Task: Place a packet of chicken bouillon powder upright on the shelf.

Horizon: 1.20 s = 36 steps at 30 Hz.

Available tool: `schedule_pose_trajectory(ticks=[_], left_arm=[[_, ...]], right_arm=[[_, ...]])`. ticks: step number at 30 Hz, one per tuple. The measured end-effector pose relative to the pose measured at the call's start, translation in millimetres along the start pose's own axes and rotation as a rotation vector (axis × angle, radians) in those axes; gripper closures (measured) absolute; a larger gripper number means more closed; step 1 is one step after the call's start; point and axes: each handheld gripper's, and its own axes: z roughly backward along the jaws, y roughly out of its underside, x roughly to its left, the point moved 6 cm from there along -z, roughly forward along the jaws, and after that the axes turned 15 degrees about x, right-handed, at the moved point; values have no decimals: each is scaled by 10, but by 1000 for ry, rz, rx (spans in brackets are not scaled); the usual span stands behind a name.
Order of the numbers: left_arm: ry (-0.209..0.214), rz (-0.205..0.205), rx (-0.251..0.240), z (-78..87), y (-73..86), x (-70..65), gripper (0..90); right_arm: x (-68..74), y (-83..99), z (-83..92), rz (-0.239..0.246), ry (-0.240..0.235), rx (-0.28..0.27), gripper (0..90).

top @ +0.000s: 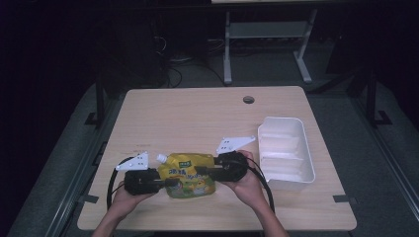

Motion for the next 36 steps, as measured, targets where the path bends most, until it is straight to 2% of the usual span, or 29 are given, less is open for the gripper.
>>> schedule_pose_trajectory(ticks=[3, 6, 10, 13, 16, 25, 36], left_arm=[[0, 12, -1, 6, 4, 12, 751], [-10, 28, -1, 25, 9, 38, 671], [-20, 38, -18, 60, 8, 53, 610], [-43, 52, -38, 104, 2, 81, 548], [-44, 75, -65, 155, -1, 107, 502], [-66, 74, -44, 159, 19, 127, 433], [-75, 90, -29, 179, 81, 179, 405]], right_arm=[[11, 9, 6, 8, -23, 0, 812], [34, 16, -5, 16, -48, 7, 878], [64, 7, -3, 25, -71, 5, 892], [73, -1, 37, 27, -63, 3, 893], [64, -1, 87, 28, -46, -4, 893], [37, -18, 202, 23, -29, -31, 894], [24, -65, 348, 30, 4, -45, 894]])
